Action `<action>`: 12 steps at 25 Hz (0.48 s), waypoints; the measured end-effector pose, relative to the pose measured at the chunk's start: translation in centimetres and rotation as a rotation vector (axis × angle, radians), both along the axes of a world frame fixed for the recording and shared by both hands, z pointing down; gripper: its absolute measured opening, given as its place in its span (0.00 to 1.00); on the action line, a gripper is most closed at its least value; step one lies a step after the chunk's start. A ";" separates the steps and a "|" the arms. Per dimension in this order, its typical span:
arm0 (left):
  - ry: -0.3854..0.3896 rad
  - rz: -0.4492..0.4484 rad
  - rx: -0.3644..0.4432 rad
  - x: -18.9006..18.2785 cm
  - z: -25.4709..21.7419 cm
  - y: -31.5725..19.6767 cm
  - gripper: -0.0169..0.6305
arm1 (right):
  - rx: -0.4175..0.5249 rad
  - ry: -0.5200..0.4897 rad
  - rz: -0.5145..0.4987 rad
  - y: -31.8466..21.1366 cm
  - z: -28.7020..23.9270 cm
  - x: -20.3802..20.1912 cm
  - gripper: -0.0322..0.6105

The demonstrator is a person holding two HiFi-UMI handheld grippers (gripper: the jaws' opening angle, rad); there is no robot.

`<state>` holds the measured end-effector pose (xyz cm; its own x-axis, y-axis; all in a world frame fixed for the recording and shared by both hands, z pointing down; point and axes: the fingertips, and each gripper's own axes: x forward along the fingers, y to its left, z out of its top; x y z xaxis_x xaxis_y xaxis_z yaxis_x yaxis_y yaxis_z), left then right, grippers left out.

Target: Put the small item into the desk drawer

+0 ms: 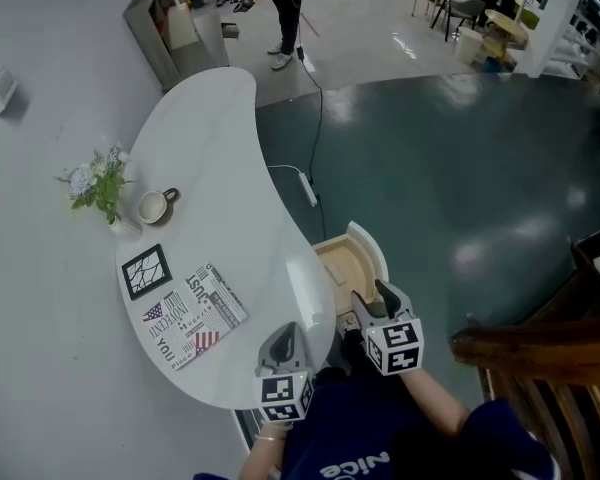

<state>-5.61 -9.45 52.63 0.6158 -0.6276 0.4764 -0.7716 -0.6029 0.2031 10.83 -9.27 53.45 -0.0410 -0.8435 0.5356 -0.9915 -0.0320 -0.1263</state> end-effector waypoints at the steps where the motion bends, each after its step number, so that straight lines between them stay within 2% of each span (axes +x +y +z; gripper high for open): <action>1: 0.001 0.011 0.002 0.2 0.0 0.1 0.03 | 0.011 0.005 0.000 0.3 -0.3 -0.1 0.40; 7: 0.023 0.050 0.013 1.3 -0.2 0.9 0.03 | 0.054 0.054 0.001 1.9 -1.5 -0.2 0.35; 9: 0.027 0.060 0.024 1.8 -0.6 1.1 0.03 | 0.067 0.052 0.008 2.3 -2.0 0.0 0.30; 12: 0.028 0.065 0.043 1.9 -1.2 1.3 0.03 | 0.108 0.017 0.013 2.7 -2.9 -0.2 0.14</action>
